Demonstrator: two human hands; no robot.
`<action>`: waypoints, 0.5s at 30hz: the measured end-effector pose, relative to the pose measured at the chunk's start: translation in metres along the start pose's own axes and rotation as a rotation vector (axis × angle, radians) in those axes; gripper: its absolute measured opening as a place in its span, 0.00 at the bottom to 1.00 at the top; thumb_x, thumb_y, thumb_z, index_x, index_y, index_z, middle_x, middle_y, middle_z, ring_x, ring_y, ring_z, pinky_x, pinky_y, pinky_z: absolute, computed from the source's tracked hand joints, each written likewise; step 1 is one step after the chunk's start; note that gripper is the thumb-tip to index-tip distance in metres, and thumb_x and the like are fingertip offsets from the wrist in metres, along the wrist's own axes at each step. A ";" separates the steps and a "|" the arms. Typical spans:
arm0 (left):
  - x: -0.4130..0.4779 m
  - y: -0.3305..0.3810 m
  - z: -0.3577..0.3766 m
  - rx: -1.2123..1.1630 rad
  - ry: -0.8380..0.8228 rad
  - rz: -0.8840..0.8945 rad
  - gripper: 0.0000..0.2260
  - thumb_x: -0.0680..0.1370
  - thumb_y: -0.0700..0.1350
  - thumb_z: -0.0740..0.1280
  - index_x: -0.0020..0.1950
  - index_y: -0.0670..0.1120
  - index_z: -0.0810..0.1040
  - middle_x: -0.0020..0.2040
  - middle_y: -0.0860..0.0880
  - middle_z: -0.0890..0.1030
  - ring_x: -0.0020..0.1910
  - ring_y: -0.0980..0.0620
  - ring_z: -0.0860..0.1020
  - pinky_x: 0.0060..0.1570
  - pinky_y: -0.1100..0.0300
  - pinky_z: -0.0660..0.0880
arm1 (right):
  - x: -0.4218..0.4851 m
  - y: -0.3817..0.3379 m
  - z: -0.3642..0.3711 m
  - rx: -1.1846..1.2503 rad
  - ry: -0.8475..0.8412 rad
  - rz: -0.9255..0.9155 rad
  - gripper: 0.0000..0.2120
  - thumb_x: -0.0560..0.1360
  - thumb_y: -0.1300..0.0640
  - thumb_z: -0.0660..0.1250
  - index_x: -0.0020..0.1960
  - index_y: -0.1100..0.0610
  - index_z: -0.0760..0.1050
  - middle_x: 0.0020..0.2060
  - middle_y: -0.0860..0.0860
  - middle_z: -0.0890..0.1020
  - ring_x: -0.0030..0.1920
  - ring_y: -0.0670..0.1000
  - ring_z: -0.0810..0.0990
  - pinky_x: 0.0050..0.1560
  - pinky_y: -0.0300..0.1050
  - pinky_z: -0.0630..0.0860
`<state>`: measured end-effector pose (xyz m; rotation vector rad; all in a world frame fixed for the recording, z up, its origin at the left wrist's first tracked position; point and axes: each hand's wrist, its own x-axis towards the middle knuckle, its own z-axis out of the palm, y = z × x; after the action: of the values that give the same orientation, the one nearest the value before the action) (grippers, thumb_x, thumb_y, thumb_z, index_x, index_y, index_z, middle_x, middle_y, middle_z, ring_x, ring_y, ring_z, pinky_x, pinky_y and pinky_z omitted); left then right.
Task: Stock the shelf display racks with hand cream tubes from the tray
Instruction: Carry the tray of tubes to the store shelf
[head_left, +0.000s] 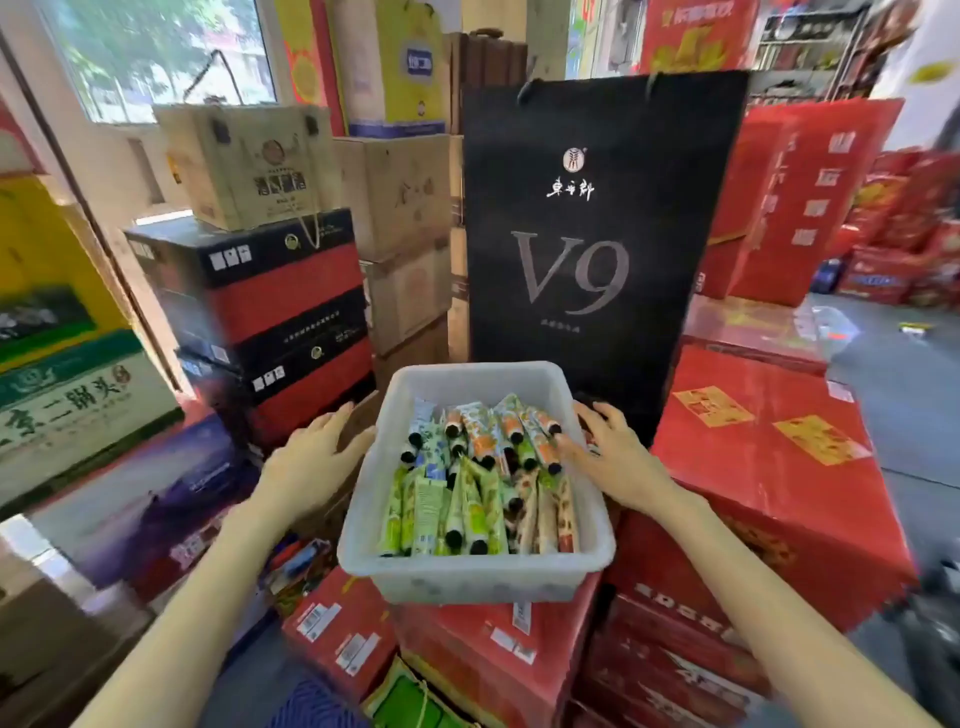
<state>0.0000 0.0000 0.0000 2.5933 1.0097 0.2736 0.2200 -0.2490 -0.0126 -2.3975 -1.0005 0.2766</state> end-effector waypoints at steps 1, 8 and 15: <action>0.005 0.003 0.005 -0.072 -0.044 -0.020 0.32 0.76 0.65 0.51 0.76 0.50 0.53 0.75 0.47 0.60 0.71 0.44 0.64 0.66 0.48 0.65 | 0.004 0.003 0.001 0.047 -0.016 0.010 0.33 0.75 0.35 0.55 0.75 0.46 0.52 0.74 0.50 0.53 0.72 0.55 0.60 0.68 0.55 0.64; 0.028 0.006 0.040 -0.347 -0.199 -0.086 0.34 0.77 0.60 0.60 0.76 0.47 0.54 0.74 0.47 0.63 0.70 0.45 0.66 0.65 0.51 0.65 | 0.020 0.006 0.006 0.250 -0.115 0.055 0.34 0.77 0.45 0.62 0.77 0.51 0.50 0.60 0.50 0.59 0.61 0.48 0.65 0.60 0.39 0.63; 0.036 0.007 0.050 -0.643 -0.092 -0.155 0.24 0.77 0.48 0.65 0.72 0.51 0.64 0.62 0.48 0.73 0.54 0.50 0.72 0.50 0.55 0.71 | 0.023 0.003 0.012 0.403 -0.082 0.034 0.36 0.75 0.50 0.67 0.76 0.53 0.52 0.70 0.52 0.63 0.69 0.50 0.63 0.66 0.42 0.62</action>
<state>0.0448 0.0076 -0.0414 1.9235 0.8986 0.3643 0.2337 -0.2294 -0.0242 -2.0504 -0.8459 0.5386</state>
